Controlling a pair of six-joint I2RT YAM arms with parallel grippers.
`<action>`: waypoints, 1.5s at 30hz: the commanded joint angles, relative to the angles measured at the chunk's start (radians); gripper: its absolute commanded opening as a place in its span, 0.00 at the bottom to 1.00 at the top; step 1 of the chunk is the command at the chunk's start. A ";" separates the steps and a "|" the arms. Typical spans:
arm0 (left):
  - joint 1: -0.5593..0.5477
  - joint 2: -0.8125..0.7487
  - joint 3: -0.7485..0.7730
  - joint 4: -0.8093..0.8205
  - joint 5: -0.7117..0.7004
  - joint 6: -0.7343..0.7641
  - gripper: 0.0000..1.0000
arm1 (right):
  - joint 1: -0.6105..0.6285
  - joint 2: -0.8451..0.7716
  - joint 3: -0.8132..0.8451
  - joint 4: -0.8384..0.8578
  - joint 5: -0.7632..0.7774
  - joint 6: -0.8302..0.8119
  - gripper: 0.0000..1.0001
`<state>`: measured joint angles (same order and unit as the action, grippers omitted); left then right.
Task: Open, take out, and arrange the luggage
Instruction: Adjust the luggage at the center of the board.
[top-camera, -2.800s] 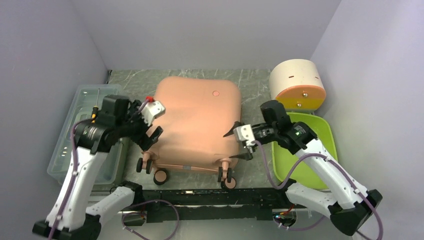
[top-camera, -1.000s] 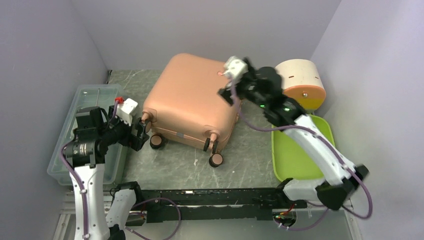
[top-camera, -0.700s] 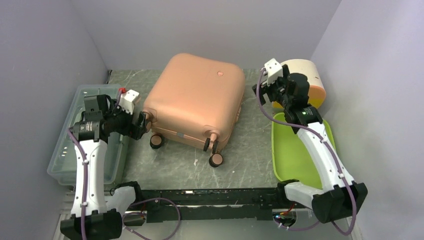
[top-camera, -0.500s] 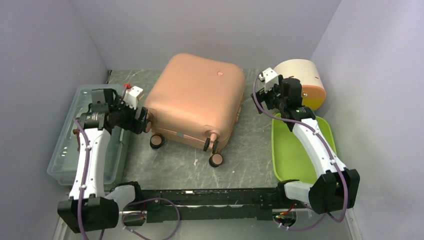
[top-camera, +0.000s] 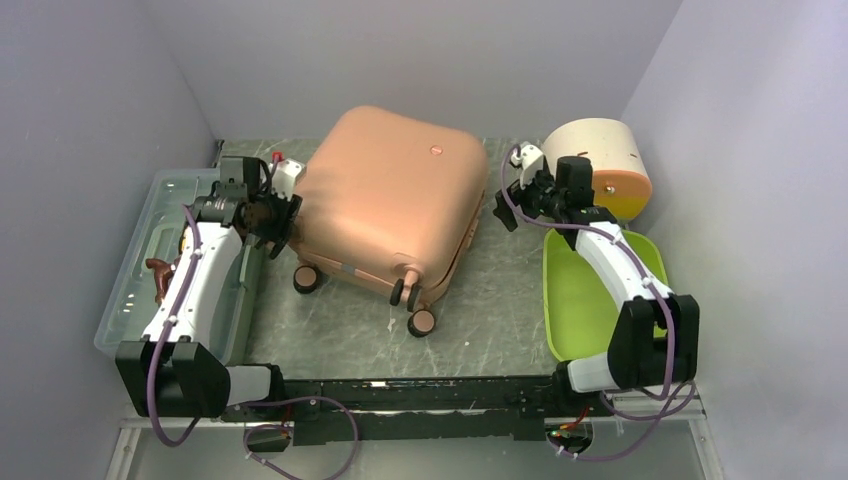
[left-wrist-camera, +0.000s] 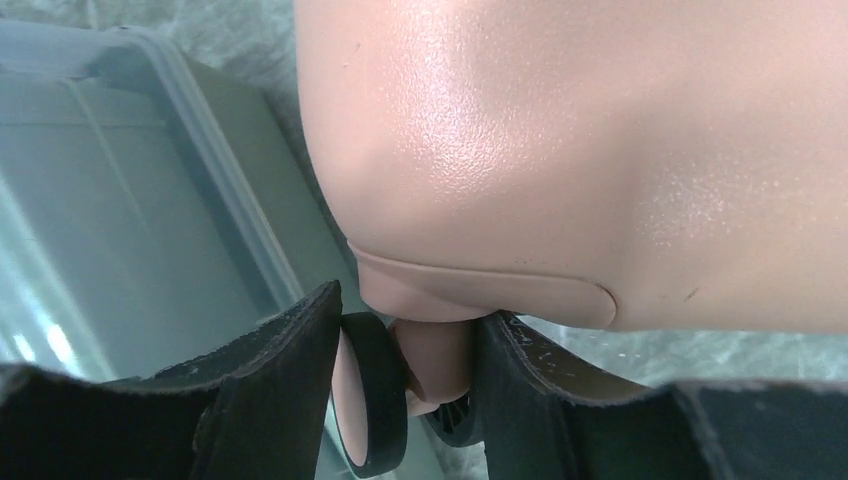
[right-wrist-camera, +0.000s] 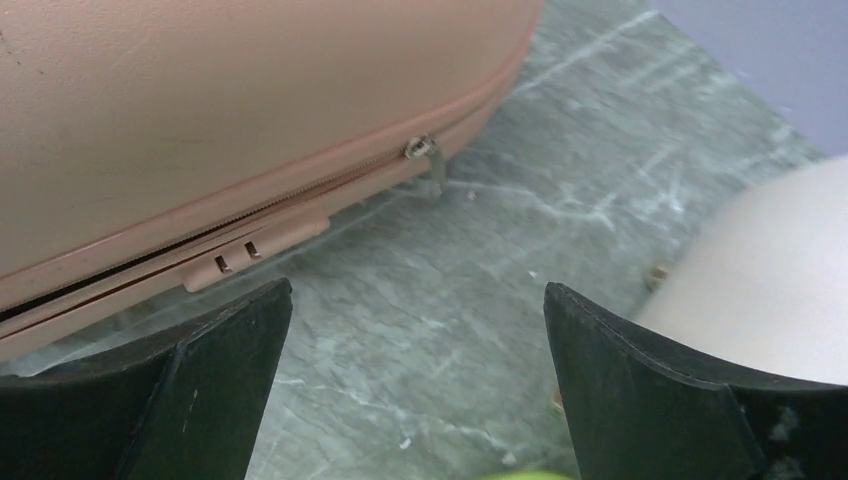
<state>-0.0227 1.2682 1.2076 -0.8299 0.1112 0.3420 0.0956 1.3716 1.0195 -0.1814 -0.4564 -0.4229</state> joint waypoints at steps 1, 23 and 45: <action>0.029 0.059 0.066 0.091 -0.251 0.018 0.54 | -0.001 0.053 0.040 0.084 -0.171 -0.026 0.98; 0.029 0.155 0.300 -0.023 0.173 0.032 0.99 | 0.010 0.309 0.107 0.032 -0.295 -0.126 0.78; 0.029 -0.030 0.185 -0.123 0.434 0.060 0.99 | 0.012 0.403 0.169 0.041 -0.353 -0.128 0.21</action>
<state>0.0032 1.2461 1.3926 -0.9577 0.4934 0.4019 0.1070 1.8030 1.1862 -0.1692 -0.7731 -0.5396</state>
